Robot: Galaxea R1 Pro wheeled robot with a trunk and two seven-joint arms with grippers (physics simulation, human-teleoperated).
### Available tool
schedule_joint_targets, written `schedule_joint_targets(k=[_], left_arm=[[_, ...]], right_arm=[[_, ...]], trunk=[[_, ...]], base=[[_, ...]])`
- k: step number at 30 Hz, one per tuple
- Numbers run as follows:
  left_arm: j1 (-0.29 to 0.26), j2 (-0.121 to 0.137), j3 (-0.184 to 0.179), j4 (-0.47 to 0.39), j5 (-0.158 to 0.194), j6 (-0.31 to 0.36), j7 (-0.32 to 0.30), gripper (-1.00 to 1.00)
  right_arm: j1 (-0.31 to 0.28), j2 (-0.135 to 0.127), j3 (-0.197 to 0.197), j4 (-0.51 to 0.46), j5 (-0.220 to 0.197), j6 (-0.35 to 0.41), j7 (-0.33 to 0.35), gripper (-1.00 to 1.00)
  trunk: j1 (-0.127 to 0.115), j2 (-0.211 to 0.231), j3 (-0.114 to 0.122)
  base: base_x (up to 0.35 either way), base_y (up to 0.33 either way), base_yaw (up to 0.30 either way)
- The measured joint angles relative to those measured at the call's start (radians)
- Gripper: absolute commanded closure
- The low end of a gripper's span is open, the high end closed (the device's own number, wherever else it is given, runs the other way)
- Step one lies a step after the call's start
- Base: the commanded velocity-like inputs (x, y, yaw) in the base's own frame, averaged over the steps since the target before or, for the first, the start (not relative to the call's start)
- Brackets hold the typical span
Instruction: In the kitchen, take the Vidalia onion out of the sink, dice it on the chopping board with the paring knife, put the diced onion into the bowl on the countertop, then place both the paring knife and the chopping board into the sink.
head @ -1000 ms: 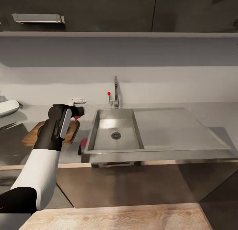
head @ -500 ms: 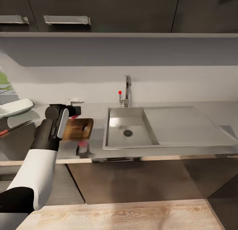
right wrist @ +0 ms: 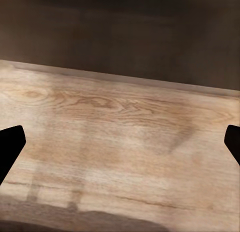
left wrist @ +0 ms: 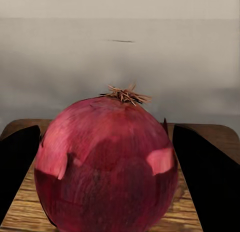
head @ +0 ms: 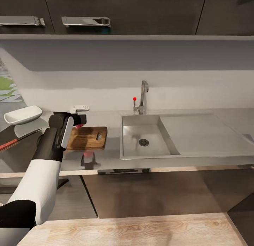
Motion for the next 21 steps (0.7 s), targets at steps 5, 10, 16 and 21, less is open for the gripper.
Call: schedule_joint_targets(k=[5,10,16,21], left_arm=[[0.003,0.000,0.000,0.002,0.000,0.000,0.000,1.00],[0.029,0.000,0.000,0.005,0.000,-0.002,0.000,1.00],[0.037,0.000,0.000,0.005,-0.001,-0.003,0.001,1.00],[0.041,0.000,0.000,0.004,-0.001,-0.003,0.000,1.00]], right_arm=[[-0.001,0.000,0.000,0.000,0.000,0.000,-0.001,-1.00],[0.000,0.000,0.000,0.000,0.000,0.000,0.000,-1.00],[-0.001,0.001,0.001,0.000,0.000,0.000,-0.001,-1.00],[-0.001,0.001,0.000,0.000,0.000,0.000,-0.001,-1.00]], trunk=[[0.000,0.000,0.000],[0.000,0.000,0.000],[0.000,0.000,0.000],[0.000,0.000,0.000]], base=[[0.000,0.001,0.000],[0.000,0.000,0.000],[-0.129,0.001,0.000],[-0.214,0.044,0.000]])
